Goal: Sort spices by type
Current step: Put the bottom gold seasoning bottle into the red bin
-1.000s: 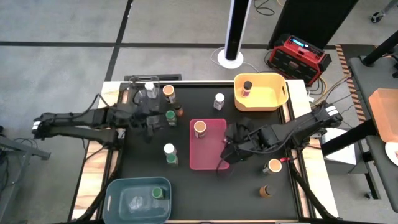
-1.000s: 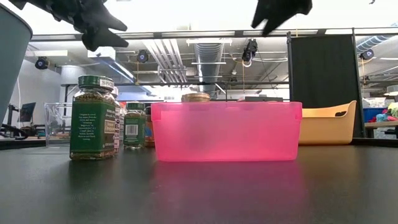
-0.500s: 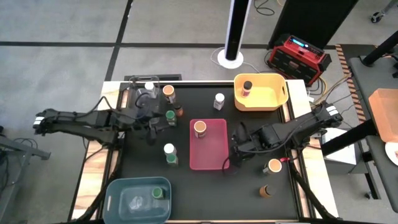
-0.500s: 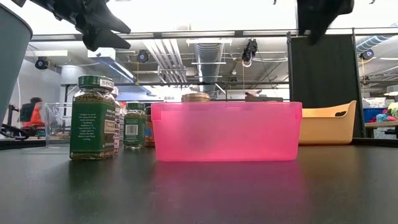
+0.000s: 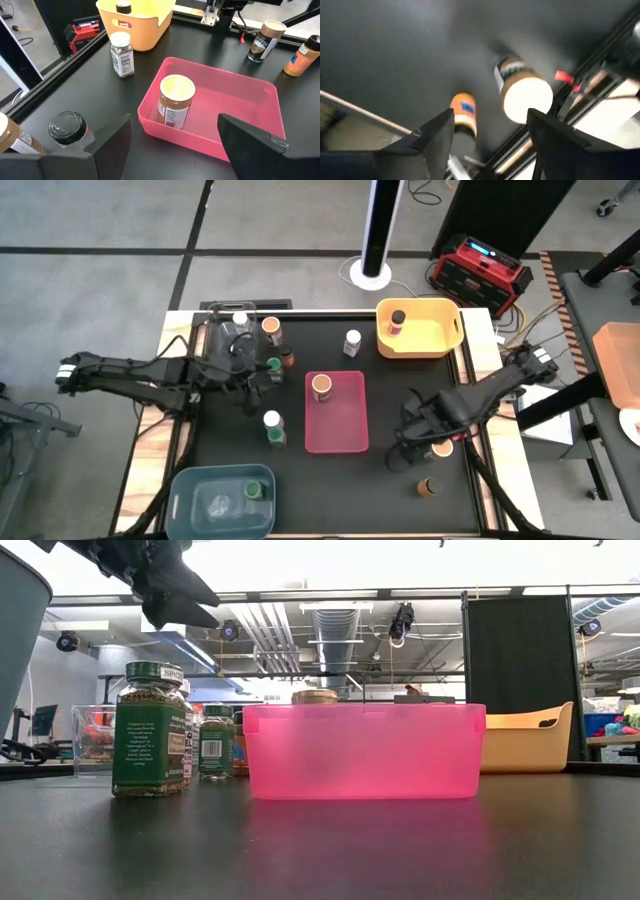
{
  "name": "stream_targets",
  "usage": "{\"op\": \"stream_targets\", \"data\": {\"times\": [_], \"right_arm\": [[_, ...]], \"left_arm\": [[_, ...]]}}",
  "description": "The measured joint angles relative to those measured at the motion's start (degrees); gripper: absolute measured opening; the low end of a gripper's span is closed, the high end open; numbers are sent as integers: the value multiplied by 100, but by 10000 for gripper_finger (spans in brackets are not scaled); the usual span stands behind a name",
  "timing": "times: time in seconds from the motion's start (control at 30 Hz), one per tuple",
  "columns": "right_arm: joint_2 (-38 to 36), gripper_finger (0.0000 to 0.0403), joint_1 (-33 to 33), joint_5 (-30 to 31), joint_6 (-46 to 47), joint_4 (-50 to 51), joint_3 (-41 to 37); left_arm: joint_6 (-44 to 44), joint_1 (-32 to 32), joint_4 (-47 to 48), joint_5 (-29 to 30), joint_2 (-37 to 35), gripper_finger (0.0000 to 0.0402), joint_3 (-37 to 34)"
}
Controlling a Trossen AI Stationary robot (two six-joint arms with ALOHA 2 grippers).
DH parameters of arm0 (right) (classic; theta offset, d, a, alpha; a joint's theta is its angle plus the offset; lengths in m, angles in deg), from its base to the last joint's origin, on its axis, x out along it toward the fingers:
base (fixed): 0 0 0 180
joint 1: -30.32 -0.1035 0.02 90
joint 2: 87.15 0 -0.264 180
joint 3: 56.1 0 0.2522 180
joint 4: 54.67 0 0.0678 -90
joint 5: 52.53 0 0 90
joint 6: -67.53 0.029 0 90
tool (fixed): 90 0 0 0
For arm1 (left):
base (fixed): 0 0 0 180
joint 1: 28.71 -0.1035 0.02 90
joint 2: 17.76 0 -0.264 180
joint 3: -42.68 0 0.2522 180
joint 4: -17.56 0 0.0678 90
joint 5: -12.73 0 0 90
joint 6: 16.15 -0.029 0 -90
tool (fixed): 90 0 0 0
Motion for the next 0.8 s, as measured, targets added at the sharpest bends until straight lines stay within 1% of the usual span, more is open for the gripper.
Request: {"op": "stream_targets", "data": {"times": [0.13,0.27,0.4,0.6,0.8], "right_arm": [[-478,290,-321,114,821,10,-161],[-933,329,-562,323,1546,17,-560],[-1153,354,-601,346,1823,-39,-1008],[-1228,364,-599,301,1737,-279,-1447],[-1364,364,-612,26,1846,-539,-1895]], "left_arm": [[-12,0,0,2,33,276,0],[-17,0,0,4,26,276,0],[-20,0,-2,5,24,276,0],[-22,0,-2,9,25,276,0],[-22,0,-2,11,24,276,0]]}}
